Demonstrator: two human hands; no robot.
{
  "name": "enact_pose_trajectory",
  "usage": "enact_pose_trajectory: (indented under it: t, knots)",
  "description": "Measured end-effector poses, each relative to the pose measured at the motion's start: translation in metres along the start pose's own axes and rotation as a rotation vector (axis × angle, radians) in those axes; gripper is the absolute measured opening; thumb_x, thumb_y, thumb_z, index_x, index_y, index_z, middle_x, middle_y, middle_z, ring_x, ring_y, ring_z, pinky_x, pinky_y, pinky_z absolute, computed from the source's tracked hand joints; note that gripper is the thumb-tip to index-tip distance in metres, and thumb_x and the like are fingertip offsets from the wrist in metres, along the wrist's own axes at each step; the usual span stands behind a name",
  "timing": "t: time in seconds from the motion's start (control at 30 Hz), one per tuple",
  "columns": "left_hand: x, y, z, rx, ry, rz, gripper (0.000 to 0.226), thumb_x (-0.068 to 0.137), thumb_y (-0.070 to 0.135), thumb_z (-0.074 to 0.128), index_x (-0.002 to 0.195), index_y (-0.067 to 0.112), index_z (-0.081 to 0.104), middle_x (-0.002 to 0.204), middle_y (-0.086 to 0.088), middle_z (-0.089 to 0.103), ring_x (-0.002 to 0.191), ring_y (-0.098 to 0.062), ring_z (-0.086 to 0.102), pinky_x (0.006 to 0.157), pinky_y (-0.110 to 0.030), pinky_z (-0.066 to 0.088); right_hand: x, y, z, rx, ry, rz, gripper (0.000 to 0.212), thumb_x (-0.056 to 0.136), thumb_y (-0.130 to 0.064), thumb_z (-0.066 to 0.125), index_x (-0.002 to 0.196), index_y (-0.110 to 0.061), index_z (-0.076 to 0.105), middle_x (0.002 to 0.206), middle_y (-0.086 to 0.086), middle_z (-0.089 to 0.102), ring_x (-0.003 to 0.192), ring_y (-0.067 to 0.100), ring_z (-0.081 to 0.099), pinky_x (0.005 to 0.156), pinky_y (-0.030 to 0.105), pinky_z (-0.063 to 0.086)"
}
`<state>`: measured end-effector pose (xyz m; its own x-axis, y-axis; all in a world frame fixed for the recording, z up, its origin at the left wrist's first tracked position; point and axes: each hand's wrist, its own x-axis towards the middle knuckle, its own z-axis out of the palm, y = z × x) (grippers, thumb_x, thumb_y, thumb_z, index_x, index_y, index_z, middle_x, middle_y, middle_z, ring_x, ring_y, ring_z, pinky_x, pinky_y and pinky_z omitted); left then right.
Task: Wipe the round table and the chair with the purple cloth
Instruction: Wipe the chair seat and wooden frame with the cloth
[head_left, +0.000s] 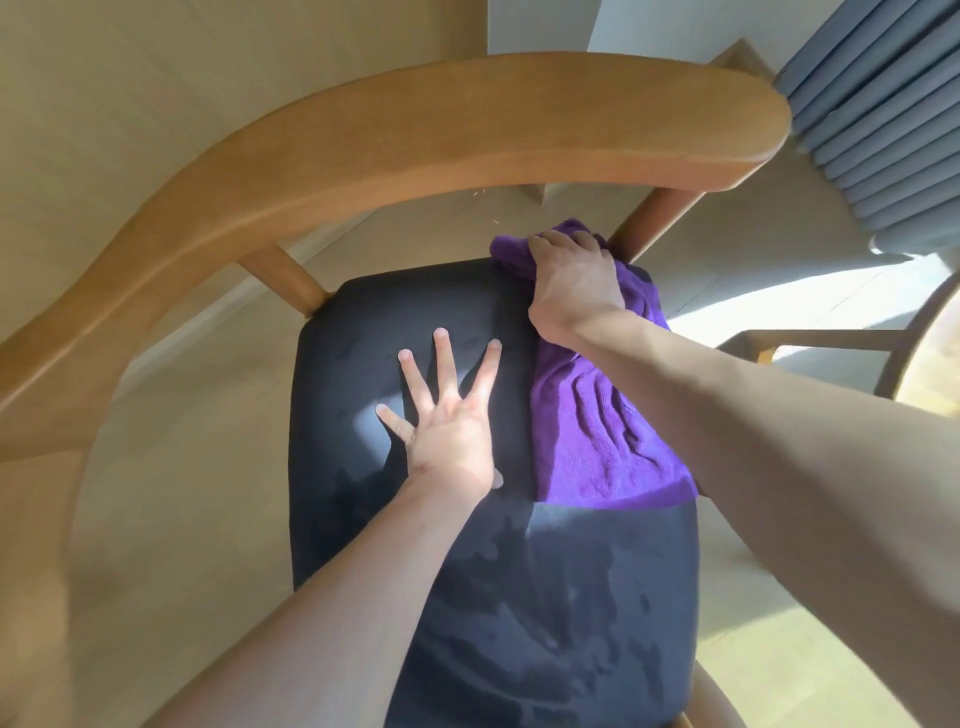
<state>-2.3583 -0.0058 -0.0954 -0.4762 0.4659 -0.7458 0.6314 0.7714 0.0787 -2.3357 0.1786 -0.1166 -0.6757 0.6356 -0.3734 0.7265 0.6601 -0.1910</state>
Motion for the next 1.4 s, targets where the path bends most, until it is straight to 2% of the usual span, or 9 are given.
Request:
enact_pose_trajectory:
  t: [0.27,0.4,0.57,0.7,0.93,1.07,1.23,1.3,1.4]
  knots:
    - [-0.001,-0.002,0.001,0.019,0.025,0.005,0.147,0.066,0.032,0.097,0.156,0.049,-0.017,0.158,0.000,-0.046,0.149,-0.042,-0.035,0.116,-0.077,0.011,-0.040,0.005,-0.009,-0.027,-0.117,-0.365,0.058,0.084,0.001,0.055,0.140,-0.011,0.056,0.149,0.008,0.050,0.140,0.034,0.039,0.116,0.044,0.031]
    - [0.001,-0.003,0.002,0.023,0.033,0.009,0.145,0.065,0.032,0.097,0.157,0.049,-0.014,0.158,0.000,-0.046,0.148,-0.043,-0.035,0.116,-0.078,0.010,-0.062,0.010,-0.019,-0.150,-0.194,-0.475,0.017,0.081,-0.005,0.055,0.092,-0.012,0.065,0.101,0.005,0.066,0.106,0.028,0.056,0.077,0.036,0.047]
    - [-0.001,-0.003,0.001,0.011,0.049,0.010,0.151,0.065,0.029,0.097,0.153,0.051,-0.024,0.159,-0.001,-0.045,0.149,-0.043,-0.035,0.116,-0.077,0.009,-0.040,0.015,-0.022,0.323,0.267,-0.109,0.048,0.077,-0.001,0.049,0.121,-0.010,0.066,0.121,0.009,0.065,0.115,0.034,0.053,0.091,0.037,0.048]
    - [-0.003,-0.007,0.004,-0.026,0.069,0.019,0.152,0.064,0.030,0.098,0.156,0.049,-0.022,0.162,0.003,-0.041,0.150,-0.039,-0.033,0.118,-0.075,0.008,-0.025,-0.009,-0.004,0.264,0.088,0.148,0.075,0.079,-0.008,0.058,0.151,-0.010,0.037,0.158,0.005,0.038,0.143,0.033,0.031,0.117,0.037,0.029]
    - [-0.015,-0.038,0.013,-0.167,0.178,0.134,0.133,0.068,0.048,0.092,0.163,0.034,-0.001,0.168,0.008,-0.027,0.156,-0.022,-0.024,0.127,-0.057,0.004,-0.093,-0.023,0.031,-0.061,0.077,-0.304,0.069,0.073,-0.003,0.061,0.140,-0.016,0.055,0.145,0.002,0.056,0.113,0.035,0.054,0.089,0.042,0.042]
    - [-0.026,-0.070,0.010,-0.175,0.212,0.111,0.136,0.064,0.053,0.093,0.162,0.036,0.001,0.169,0.003,-0.024,0.158,-0.023,-0.016,0.129,-0.047,0.012,-0.109,-0.015,0.012,-0.130,-0.178,-0.464,0.043,0.080,-0.007,0.053,0.118,-0.019,0.069,0.116,-0.001,0.068,0.107,0.028,0.057,0.082,0.034,0.038]
    - [-0.023,-0.108,0.003,0.022,0.059,0.005,0.155,0.058,0.051,0.095,0.154,0.046,-0.027,0.158,0.004,-0.048,0.152,-0.038,-0.030,0.125,-0.060,0.004,-0.063,-0.024,-0.018,0.407,0.119,0.028,0.032,0.072,-0.010,0.044,0.094,-0.015,0.067,0.091,0.008,0.068,0.089,0.032,0.061,0.073,0.034,0.050]
    - [-0.023,-0.107,0.004,-0.003,0.045,0.007,0.157,0.058,0.045,0.096,0.154,0.046,-0.028,0.156,0.004,-0.051,0.150,-0.038,-0.034,0.126,-0.060,0.003,-0.038,-0.034,-0.017,0.524,0.231,0.142,0.034,0.075,-0.011,0.043,0.103,-0.011,0.062,0.105,0.009,0.065,0.102,0.032,0.056,0.086,0.037,0.049]
    - [-0.022,-0.099,0.003,-0.002,0.031,-0.017,0.157,0.060,0.041,0.097,0.155,0.044,-0.027,0.156,0.002,-0.050,0.150,-0.040,-0.034,0.126,-0.060,0.003,-0.038,-0.053,0.001,0.243,-0.029,0.129,0.062,0.078,-0.018,0.054,0.138,-0.019,0.044,0.149,0.006,0.040,0.133,0.035,0.035,0.102,0.045,0.036]
